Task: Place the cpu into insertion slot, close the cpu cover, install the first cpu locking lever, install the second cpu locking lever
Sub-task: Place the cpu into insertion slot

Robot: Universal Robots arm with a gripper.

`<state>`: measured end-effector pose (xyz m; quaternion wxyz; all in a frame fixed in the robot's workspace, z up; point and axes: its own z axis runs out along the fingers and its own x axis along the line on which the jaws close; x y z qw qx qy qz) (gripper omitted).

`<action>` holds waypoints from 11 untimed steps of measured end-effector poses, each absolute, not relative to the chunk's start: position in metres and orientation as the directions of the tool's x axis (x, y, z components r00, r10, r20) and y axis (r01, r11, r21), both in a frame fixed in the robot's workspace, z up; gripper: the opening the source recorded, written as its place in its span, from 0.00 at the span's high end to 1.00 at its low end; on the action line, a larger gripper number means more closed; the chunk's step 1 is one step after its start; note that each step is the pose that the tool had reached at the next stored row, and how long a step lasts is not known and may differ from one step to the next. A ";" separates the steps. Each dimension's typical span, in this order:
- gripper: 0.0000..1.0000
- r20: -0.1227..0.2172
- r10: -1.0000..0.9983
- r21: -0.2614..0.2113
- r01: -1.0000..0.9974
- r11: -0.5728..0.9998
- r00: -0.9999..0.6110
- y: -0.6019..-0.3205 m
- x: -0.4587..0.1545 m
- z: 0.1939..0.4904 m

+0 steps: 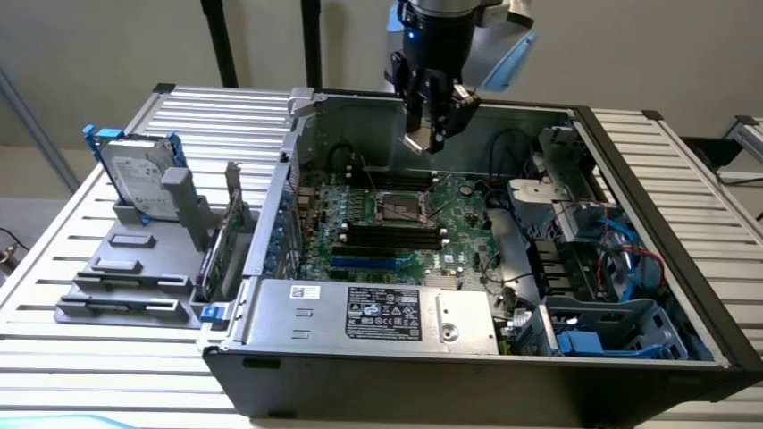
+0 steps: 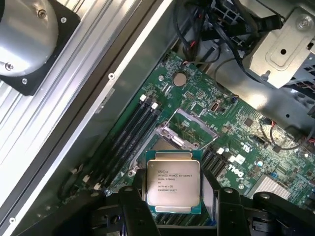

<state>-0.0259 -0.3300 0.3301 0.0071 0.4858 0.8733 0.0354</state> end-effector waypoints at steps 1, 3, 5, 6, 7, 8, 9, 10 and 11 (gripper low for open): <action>0.46 0.022 0.858 0.069 0.857 0.510 -0.513 -0.330 -0.026 0.330; 0.46 0.022 0.877 0.069 0.876 0.478 -0.481 -0.330 -0.026 0.330; 0.46 0.022 0.893 0.069 0.892 0.447 -0.449 -0.330 -0.026 0.330; 0.46 0.022 0.902 0.069 0.901 0.429 -0.432 -0.330 -0.026 0.330; 0.46 0.022 0.909 0.069 0.908 0.413 -0.415 -0.330 -0.026 0.330; 0.46 0.022 0.917 0.069 0.915 0.397 -0.399 -0.330 -0.026 0.330; 0.46 0.022 0.924 0.069 0.922 0.380 -0.382 -0.330 -0.026 0.330; 0.46 0.022 0.931 0.069 0.929 0.363 -0.365 -0.330 -0.026 0.330; 0.46 0.022 0.937 0.069 0.936 0.346 -0.348 -0.330 -0.026 0.330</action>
